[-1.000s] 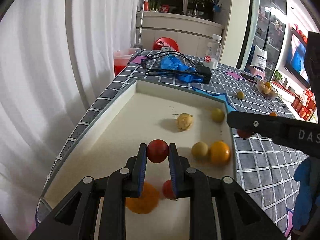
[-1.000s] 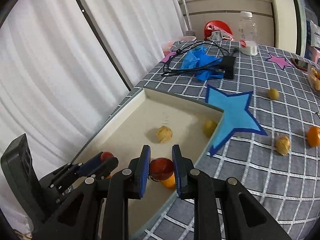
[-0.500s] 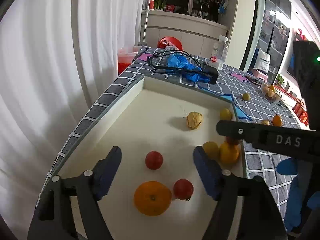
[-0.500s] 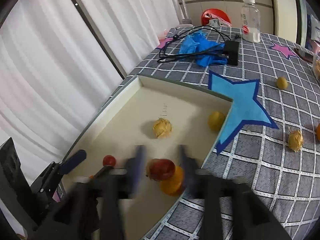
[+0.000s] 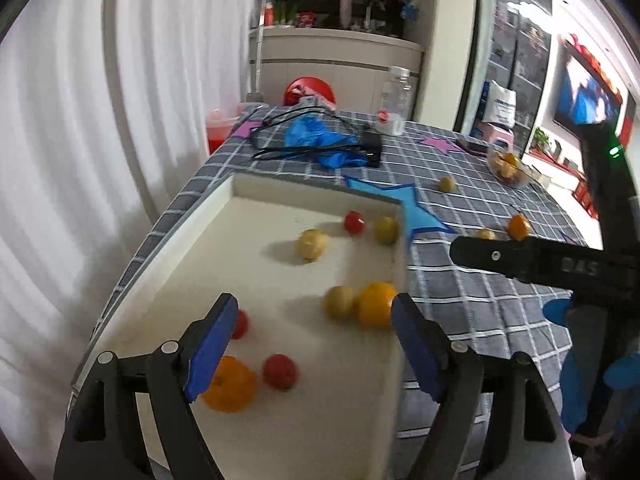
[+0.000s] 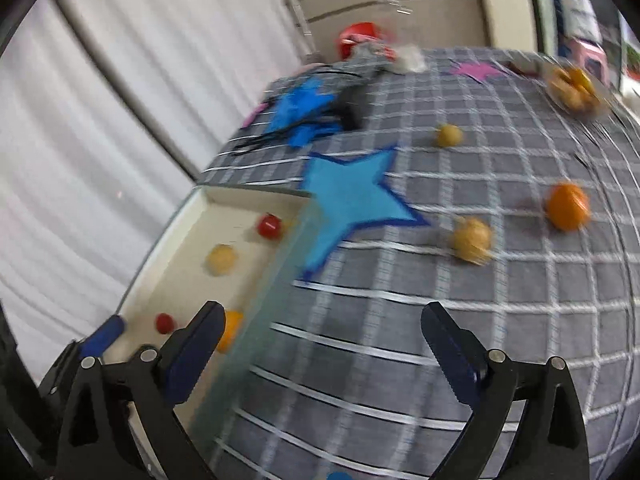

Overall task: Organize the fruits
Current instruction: 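Withdraw both open tools from the tray toward the loose fruits, then grasp the wrinkled yellow fruit with the left tool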

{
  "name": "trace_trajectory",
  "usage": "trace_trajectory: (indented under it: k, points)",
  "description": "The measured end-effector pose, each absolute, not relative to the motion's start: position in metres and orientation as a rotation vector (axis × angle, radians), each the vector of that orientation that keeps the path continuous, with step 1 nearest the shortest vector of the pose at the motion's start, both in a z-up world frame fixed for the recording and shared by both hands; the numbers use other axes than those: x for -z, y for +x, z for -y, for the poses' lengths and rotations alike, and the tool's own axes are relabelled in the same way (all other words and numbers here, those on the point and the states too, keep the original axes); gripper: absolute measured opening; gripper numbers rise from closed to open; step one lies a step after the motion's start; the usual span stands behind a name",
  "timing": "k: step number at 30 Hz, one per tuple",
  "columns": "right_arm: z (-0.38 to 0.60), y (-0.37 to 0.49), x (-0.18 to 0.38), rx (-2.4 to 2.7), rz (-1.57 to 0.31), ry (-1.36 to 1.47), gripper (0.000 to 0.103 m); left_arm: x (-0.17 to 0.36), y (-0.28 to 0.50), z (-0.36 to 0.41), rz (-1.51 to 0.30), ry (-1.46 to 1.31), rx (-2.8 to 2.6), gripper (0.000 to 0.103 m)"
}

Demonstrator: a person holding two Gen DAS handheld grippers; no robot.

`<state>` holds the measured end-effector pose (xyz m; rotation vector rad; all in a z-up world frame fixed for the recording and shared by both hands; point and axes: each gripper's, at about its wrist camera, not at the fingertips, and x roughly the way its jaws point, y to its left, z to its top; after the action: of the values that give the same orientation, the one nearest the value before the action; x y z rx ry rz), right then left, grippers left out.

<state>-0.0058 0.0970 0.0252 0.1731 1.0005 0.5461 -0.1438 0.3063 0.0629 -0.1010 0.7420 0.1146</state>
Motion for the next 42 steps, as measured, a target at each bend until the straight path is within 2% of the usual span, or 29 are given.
trace_trajectory:
  k: [10, 17, 23, 34, 37, 38, 41, 42]
  points:
    - [0.011, 0.0, -0.007, -0.326, -1.009, 0.24, 0.099, -0.07, -0.13, -0.241, -0.781, -0.017, -0.024, 0.084]
    - [0.07, -0.005, 0.003, -0.118, -1.002, 0.107, 0.102, -0.067, -0.1, -0.184, -0.839, 0.057, 0.069, 0.084]
    - [0.072, -0.019, 0.011, -0.078, -0.955, -0.049, 0.103, -0.053, -0.049, -0.145, -0.907, 0.078, 0.095, 0.084]
    - [0.073, -0.015, 0.011, -0.088, -0.956, -0.04, 0.103, -0.014, 0.032, -0.122, -0.999, 0.063, -0.006, 0.084]
    - [0.074, -0.016, 0.011, -0.088, -0.956, -0.041, 0.103, -0.006, 0.037, -0.127, -1.009, 0.021, -0.017, 0.077]
    - [0.074, -0.016, 0.011, -0.088, -0.956, -0.041, 0.103, -0.006, 0.036, -0.13, -1.011, 0.002, -0.007, 0.071]
    - [0.074, -0.016, 0.011, -0.088, -0.956, -0.04, 0.103, -0.01, 0.027, -0.131, -1.0, 0.035, 0.038, 0.026]
    - [0.074, -0.016, 0.011, -0.087, -0.956, -0.041, 0.103, -0.01, 0.024, -0.132, -1.003, 0.049, 0.044, 0.026]
